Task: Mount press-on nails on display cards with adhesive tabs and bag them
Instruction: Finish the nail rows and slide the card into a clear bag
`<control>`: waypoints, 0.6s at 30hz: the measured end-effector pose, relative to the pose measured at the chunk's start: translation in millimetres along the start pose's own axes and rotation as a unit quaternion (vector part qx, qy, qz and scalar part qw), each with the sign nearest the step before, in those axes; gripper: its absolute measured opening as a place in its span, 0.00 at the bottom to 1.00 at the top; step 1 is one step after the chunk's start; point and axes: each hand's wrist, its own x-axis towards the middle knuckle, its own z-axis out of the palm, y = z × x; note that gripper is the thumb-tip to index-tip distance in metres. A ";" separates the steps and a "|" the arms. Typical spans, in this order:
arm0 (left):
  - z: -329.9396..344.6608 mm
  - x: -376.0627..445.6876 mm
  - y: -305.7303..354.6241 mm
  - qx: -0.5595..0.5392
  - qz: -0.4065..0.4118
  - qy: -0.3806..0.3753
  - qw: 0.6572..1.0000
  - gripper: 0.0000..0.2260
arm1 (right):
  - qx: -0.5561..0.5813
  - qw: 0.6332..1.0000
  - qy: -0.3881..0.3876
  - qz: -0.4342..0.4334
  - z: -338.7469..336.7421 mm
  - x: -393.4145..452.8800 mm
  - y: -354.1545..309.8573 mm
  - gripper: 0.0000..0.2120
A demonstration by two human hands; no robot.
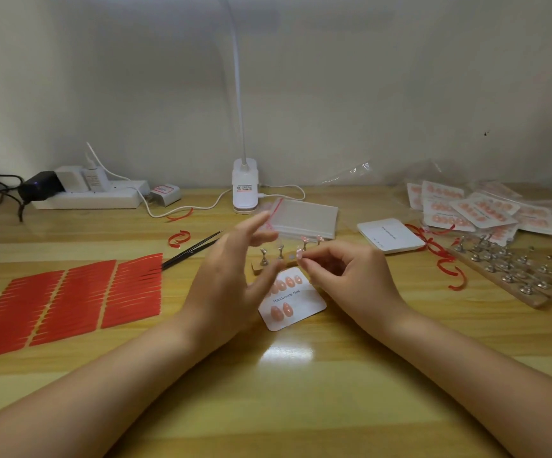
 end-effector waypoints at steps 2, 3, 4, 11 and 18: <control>2.0 -2.9 5.6 -0.002 0.048 -0.027 0.999 0.28 | -0.002 1.000 -0.007 -0.029 1.1 -1.4 -1.0 0.05; 3.0 -3.5 6.4 0.004 0.062 -0.031 0.998 0.27 | -0.008 0.999 -0.008 -0.048 1.9 -2.1 -1.6 0.06; 3.8 -3.6 6.4 0.013 0.071 -0.027 0.997 0.26 | -0.014 0.998 -0.008 -0.067 2.5 -2.8 -2.1 0.06; 3.8 -3.3 4.8 0.006 0.050 -0.002 0.999 0.21 | -0.040 0.990 -0.026 -0.131 3.6 -4.7 -2.6 0.06; 3.3 -2.8 4.0 -0.060 -0.004 0.009 0.998 0.18 | -0.037 0.990 -0.038 -0.127 3.3 -4.0 -1.3 0.05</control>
